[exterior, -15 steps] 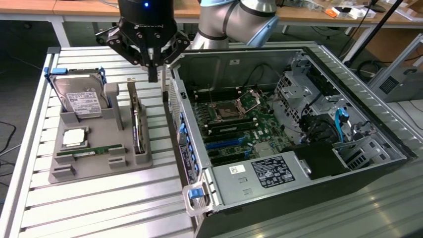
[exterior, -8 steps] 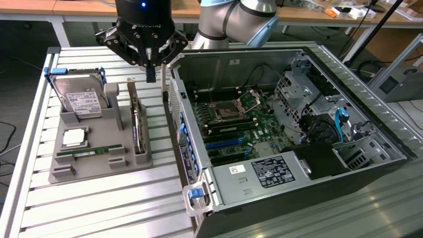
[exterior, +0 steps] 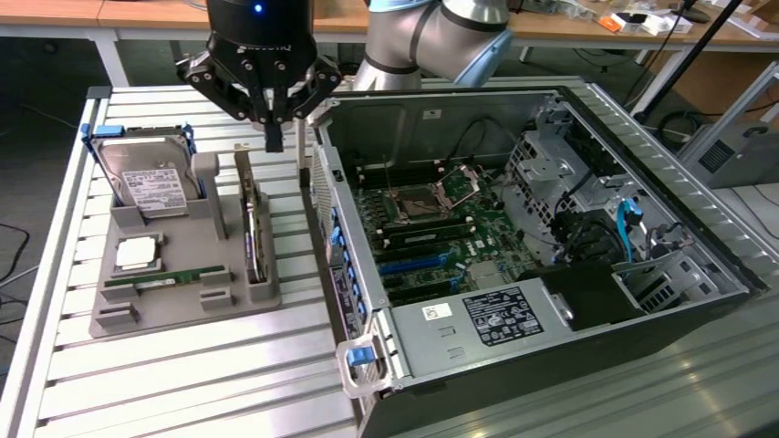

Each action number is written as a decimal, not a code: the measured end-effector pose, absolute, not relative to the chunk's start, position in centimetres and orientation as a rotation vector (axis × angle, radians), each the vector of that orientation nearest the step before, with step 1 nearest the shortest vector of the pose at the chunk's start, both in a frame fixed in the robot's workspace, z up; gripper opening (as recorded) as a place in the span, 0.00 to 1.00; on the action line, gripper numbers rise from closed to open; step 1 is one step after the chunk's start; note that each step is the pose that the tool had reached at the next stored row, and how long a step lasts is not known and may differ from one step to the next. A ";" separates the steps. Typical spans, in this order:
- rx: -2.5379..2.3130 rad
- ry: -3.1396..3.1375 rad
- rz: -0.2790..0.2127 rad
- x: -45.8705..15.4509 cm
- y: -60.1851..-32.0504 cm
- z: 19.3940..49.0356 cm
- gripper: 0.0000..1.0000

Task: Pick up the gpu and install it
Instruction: 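Reach for the gpu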

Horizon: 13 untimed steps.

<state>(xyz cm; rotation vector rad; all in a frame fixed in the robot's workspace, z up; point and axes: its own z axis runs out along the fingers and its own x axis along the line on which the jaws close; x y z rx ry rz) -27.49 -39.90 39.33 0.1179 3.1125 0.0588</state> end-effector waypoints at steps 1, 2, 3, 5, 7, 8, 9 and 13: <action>0.118 3.112 0.059 -27.5 -39.9 39.3 0.11; 0.118 3.112 0.059 -27.6 -39.9 39.3 0.11; 0.118 3.112 0.059 -27.7 -39.9 39.3 0.11; 0.118 3.113 0.059 -27.8 -39.9 39.3 0.11; 0.118 3.112 0.059 -27.8 -39.9 39.3 0.11; 0.118 3.112 0.059 -27.9 -39.9 39.3 0.11; 0.118 3.112 0.058 -28.0 -39.9 39.3 0.11; 0.118 3.113 0.058 -28.3 -39.9 39.3 0.11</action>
